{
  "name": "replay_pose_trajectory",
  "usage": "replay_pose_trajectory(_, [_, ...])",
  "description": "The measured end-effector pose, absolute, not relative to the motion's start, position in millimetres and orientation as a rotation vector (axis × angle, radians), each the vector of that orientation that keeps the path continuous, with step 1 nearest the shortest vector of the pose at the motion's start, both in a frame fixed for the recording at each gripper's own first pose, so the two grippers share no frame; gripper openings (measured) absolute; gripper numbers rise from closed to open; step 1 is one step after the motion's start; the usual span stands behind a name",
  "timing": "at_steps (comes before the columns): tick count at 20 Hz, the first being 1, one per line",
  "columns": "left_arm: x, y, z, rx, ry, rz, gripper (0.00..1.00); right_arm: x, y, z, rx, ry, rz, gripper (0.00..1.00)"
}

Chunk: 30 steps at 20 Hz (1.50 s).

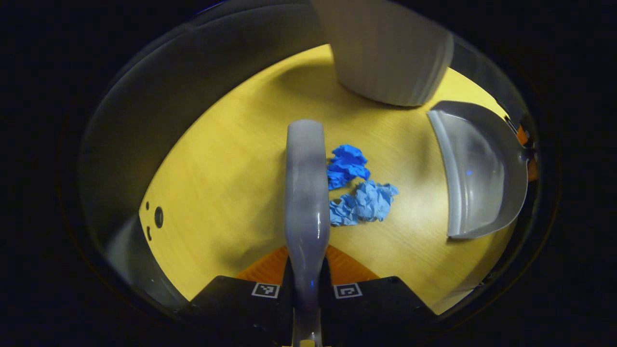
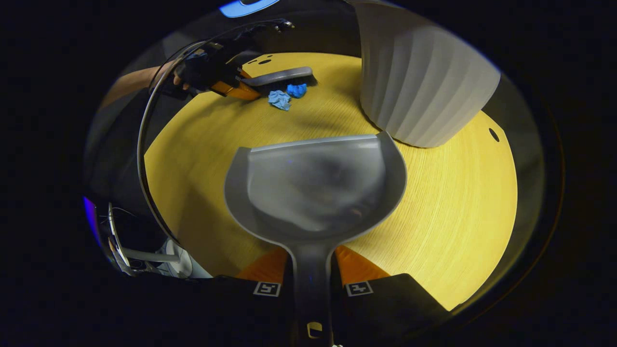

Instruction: Pick up the small broom and dustpan from the desktop, sweep the trash into the dustpan with the broom, and then empty the trash into the garbage bin.

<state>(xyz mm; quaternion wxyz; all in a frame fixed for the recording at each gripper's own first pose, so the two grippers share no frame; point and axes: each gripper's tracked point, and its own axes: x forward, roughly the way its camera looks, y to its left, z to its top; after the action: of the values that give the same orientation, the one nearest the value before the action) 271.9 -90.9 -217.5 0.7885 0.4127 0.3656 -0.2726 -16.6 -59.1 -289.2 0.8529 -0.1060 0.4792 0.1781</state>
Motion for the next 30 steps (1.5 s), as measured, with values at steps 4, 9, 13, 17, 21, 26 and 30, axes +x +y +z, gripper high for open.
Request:
replay_pose_trajectory(4, [232.5,-122.5,-237.8,0.87,0.813,-0.709,0.27,-17.6,-61.1,-293.0,-0.227,1.0,0.39,0.34])
replay_pose_trajectory(9, [171.3,-156.8,-248.2,0.811,0.891,-0.815,0.27,-15.3,-61.4,-295.9,-0.228,0.986,0.405,0.34])
replay_pose_trajectory(13, [135.6,-173.7,-242.9,0.792,0.942,-0.855,0.29,-14.8,-60.3,-295.5,-0.222,0.968,0.424,0.34])
replay_pose_trajectory(17, [119.5,-176.1,-229.2,0.676,0.958,-0.793,0.24,-7.9,-60.6,-300.8,-0.208,0.962,0.439,0.34])
replay_pose_trajectory(21, [110.2,-170.1,-205.2,0.552,0.886,-0.669,0.3,-15.9,-63.8,-296.2,-0.182,0.944,0.45,0.34])
replay_pose_trajectory(26, [89.9,-154.9,-179.0,0.37,0.767,-0.563,0.29,-17.0,-62.4,-293.9,-0.185,0.931,0.428,0.34])
replay_pose_trajectory(30, [81.6,-115.2,-183.7,0.297,0.703,-0.473,0.27,-18.4,-62.9,-287.7,-0.172,0.918,0.413,0.34])
